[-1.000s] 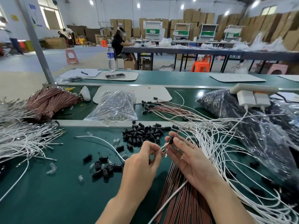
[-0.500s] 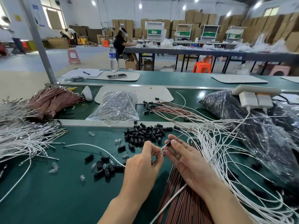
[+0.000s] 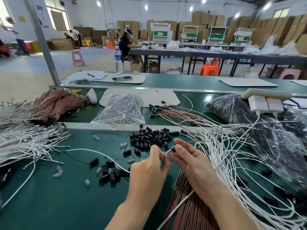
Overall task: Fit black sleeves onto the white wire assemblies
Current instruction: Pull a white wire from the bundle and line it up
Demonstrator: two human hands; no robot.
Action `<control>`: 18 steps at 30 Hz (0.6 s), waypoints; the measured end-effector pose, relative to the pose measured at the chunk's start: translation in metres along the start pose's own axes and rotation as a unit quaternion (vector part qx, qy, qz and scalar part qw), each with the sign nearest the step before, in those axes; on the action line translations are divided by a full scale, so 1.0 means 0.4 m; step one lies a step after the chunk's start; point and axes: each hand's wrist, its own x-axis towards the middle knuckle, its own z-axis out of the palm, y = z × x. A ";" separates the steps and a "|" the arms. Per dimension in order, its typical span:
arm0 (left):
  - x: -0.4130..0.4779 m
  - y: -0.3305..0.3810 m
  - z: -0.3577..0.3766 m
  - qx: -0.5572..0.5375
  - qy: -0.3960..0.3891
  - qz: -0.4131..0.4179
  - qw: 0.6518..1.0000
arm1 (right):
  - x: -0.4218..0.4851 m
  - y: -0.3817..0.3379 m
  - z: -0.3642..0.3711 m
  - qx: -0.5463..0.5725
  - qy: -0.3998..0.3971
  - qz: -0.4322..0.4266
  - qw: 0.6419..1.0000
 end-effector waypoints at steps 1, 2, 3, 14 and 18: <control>-0.001 0.000 0.001 -0.006 0.002 0.002 1.000 | 0.000 0.000 -0.001 0.006 -0.001 0.005 1.000; -0.001 0.000 0.002 -0.013 0.002 0.004 1.000 | 0.000 0.000 -0.001 0.010 -0.004 0.010 1.000; -0.003 0.000 0.002 -0.020 0.001 0.005 1.000 | -0.001 0.001 -0.001 0.010 -0.010 0.015 1.000; -0.006 0.002 -0.003 -0.109 -0.048 -0.045 0.992 | 0.000 -0.004 -0.002 0.013 -0.029 0.030 0.999; -0.006 0.000 -0.004 -0.109 -0.064 -0.042 0.991 | -0.004 -0.011 -0.003 0.014 -0.032 0.050 0.998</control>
